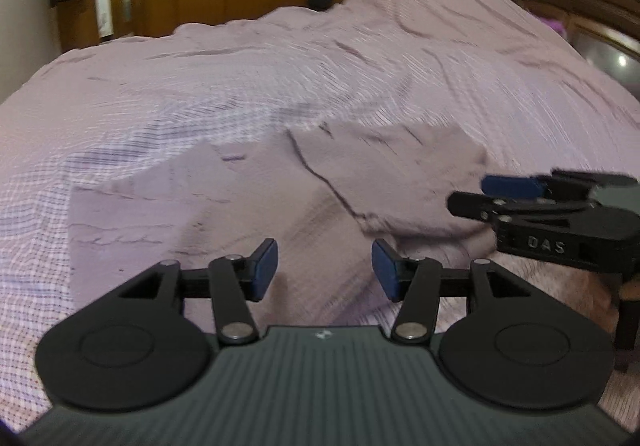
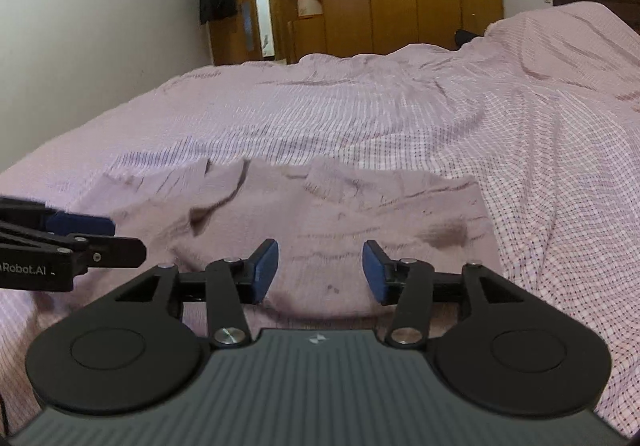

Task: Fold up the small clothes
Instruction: 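Open both tools and release the folded hem onto the cardigan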

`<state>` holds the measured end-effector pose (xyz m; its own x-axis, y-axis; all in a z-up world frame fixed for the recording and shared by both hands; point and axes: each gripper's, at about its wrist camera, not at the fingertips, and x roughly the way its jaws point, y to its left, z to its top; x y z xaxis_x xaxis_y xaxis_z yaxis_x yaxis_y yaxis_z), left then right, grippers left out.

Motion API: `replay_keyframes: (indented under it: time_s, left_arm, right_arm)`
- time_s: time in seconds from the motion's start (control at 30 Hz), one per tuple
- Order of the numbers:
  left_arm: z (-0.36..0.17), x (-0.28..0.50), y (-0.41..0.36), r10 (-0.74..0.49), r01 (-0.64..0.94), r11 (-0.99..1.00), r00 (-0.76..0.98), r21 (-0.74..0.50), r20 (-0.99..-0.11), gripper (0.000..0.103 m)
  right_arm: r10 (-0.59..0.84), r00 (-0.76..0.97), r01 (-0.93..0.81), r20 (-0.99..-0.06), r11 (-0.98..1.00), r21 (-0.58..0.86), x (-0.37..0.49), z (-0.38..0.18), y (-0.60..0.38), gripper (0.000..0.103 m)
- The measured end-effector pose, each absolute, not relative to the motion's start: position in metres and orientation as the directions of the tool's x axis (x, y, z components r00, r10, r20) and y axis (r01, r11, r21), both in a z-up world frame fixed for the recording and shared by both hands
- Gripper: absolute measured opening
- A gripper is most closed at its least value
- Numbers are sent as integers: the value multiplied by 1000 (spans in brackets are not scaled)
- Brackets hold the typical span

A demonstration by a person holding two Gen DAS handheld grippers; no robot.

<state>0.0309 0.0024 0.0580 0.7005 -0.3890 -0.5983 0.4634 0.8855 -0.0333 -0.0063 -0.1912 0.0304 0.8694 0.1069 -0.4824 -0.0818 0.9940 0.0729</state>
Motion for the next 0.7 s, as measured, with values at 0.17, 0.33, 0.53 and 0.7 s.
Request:
replay_keyframes:
  time_s: [0.17, 0.33, 0.53, 0.7]
  left_arm:
    - [45, 30, -3, -373, 484, 875, 693, 14, -616, 54]
    - [38, 34, -2, -359, 474, 880, 707, 32, -609, 54]
    - [32, 28, -10, -332, 487, 865, 733, 117, -594, 53]
    - [32, 28, -10, -338, 490, 864, 733, 114, -591, 24]
  right_arm:
    - [128, 864, -109, -488, 992, 67, -10, 21, -185, 55]
    - [139, 865, -151, -482, 988, 15, -13, 18, -175, 55]
    - [178, 856, -216, -485, 976, -23, -16, 19, -166, 55]
    - [206, 844, -278, -495, 957, -77, -16, 22, -153, 55]
